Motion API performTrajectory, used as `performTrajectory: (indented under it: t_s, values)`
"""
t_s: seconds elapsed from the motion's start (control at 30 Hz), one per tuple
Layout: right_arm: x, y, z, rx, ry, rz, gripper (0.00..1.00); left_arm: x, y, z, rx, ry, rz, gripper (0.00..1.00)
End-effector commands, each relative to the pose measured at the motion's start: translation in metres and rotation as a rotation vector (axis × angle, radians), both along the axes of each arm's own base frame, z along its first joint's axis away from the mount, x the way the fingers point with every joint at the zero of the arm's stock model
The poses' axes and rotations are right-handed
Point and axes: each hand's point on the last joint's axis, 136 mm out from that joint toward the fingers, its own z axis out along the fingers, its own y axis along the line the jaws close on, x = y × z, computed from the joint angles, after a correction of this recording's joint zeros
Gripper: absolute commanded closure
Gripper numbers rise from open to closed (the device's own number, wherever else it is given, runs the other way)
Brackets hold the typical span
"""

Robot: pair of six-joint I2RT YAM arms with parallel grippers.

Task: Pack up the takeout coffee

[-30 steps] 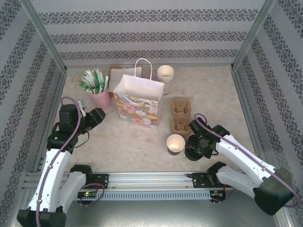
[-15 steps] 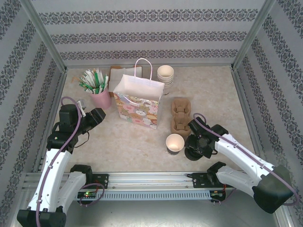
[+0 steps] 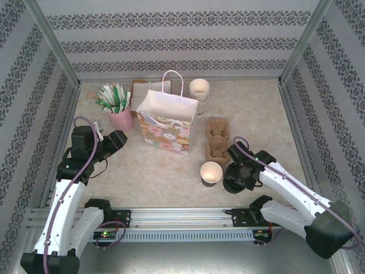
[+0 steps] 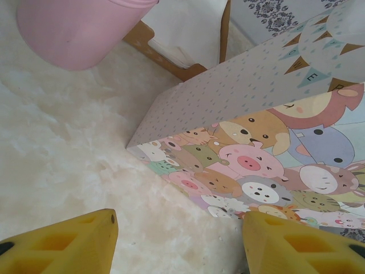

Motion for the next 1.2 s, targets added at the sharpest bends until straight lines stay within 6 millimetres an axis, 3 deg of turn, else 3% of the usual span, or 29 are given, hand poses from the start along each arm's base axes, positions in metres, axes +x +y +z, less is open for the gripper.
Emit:
performTrajectory:
  t_s: [0.0,0.23,0.47,0.67,0.93,1.17]
  values:
    - [0.002,-0.007,0.012,-0.025,-0.023,0.003,0.3,0.001,-0.002,-0.001,-0.001,-0.008,-0.009,0.39]
    - [0.009,-0.015,0.046,-0.056,-0.08,0.048,0.3,0.0,-0.004,-0.003,-0.004,0.007,-0.024,0.39]
    - [0.017,-0.014,0.093,-0.067,-0.128,0.123,0.3,-0.006,-0.01,-0.014,-0.011,0.066,-0.062,0.4]
    - [0.027,0.01,0.127,-0.027,-0.183,0.229,0.3,-0.015,-0.028,-0.032,-0.001,0.134,-0.139,0.41]
    - [0.024,0.072,0.121,-0.005,-0.135,0.45,0.3,-0.041,-0.059,-0.058,0.022,0.246,-0.273,0.41]
    - [0.015,0.091,0.104,-0.011,-0.084,0.509,0.3,-0.051,-0.096,-0.071,-0.158,0.2,-0.297,0.41]
